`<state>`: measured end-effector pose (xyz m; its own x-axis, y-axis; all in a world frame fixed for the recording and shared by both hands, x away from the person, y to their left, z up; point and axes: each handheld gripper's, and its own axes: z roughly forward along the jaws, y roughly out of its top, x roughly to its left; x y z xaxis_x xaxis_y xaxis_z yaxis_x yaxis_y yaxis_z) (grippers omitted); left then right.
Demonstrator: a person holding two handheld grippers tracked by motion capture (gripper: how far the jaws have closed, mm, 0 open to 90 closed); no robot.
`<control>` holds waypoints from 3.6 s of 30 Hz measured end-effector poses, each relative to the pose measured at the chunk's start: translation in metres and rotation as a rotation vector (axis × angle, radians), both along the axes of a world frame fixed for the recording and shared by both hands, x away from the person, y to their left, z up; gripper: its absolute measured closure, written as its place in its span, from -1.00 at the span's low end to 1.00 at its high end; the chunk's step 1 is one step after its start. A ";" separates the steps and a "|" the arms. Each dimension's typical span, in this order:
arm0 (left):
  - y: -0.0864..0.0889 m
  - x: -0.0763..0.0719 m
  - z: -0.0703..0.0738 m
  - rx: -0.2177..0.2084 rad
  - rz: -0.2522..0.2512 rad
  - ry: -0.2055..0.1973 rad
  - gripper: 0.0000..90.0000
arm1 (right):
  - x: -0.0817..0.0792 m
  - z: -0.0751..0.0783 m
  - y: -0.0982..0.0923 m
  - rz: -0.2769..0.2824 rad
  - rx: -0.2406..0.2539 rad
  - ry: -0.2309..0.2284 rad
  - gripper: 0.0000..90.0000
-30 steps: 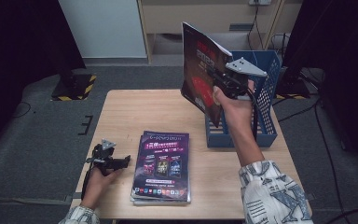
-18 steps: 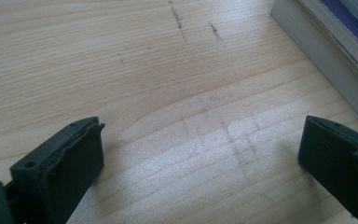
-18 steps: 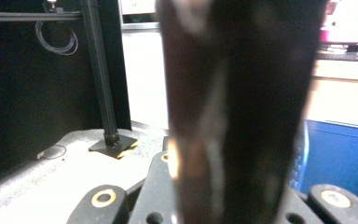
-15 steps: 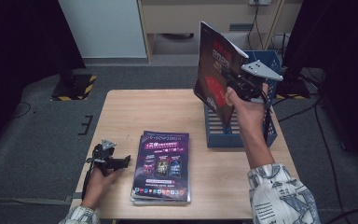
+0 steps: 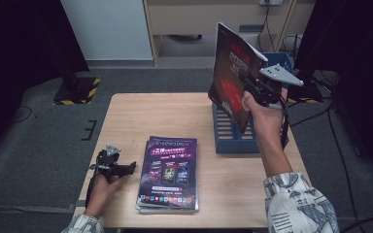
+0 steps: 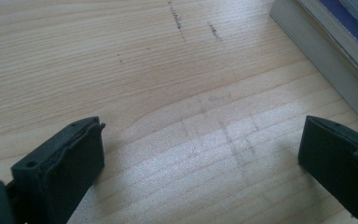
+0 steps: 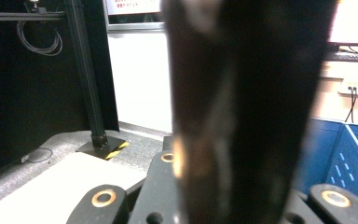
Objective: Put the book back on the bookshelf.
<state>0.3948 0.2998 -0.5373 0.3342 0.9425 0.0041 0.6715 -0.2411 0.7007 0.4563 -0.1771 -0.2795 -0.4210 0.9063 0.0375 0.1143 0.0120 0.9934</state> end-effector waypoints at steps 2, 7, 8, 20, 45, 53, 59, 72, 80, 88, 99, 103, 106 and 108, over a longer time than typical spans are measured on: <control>0.000 0.000 0.000 -0.001 0.001 0.000 -1.00 | -0.001 0.000 -0.002 -0.003 -0.001 -0.001 0.93; 0.000 0.000 0.000 -0.002 0.002 0.000 -1.00 | -0.004 0.000 -0.008 0.000 -0.010 0.001 0.93; 0.000 0.000 0.000 -0.002 0.002 0.000 -1.00 | -0.004 0.000 -0.010 0.002 -0.012 0.001 0.93; 0.000 0.000 0.000 0.003 0.000 0.002 -1.00 | -0.012 0.001 -0.025 -0.006 -0.029 0.018 0.93; -0.001 0.000 0.000 -0.002 0.007 0.000 -1.00 | 0.012 -0.016 -0.010 -0.094 -0.048 0.061 0.93; -0.001 0.000 0.000 -0.002 0.006 0.000 -1.00 | 0.032 -0.037 0.017 -0.158 -0.073 0.064 0.93; -0.001 0.000 0.000 0.002 0.003 0.002 -1.00 | 0.038 -0.055 0.023 -0.178 -0.038 0.068 0.93; -0.002 0.000 0.000 0.003 0.001 0.002 -1.00 | 0.043 -0.084 0.019 -0.197 0.024 0.064 0.93; -0.002 0.000 0.000 0.002 0.001 0.002 -1.00 | 0.047 -0.102 0.020 -0.211 0.020 0.080 0.93; -0.002 0.000 0.000 0.002 0.001 0.002 -1.00 | 0.049 -0.118 0.026 -0.204 -0.007 0.095 0.93; -0.002 0.000 0.000 0.002 0.001 0.003 -1.00 | 0.035 -0.134 0.033 -0.161 -0.053 0.099 0.86; -0.002 0.000 0.000 0.002 0.001 0.002 -1.00 | 0.030 -0.136 0.033 -0.131 -0.060 0.090 0.75; -0.002 0.000 0.000 0.002 0.001 0.003 -1.00 | 0.030 -0.133 0.031 -0.115 -0.053 0.082 0.64; -0.002 0.000 0.000 0.002 0.001 0.003 -1.00 | 0.030 -0.130 0.031 -0.101 -0.036 0.078 0.56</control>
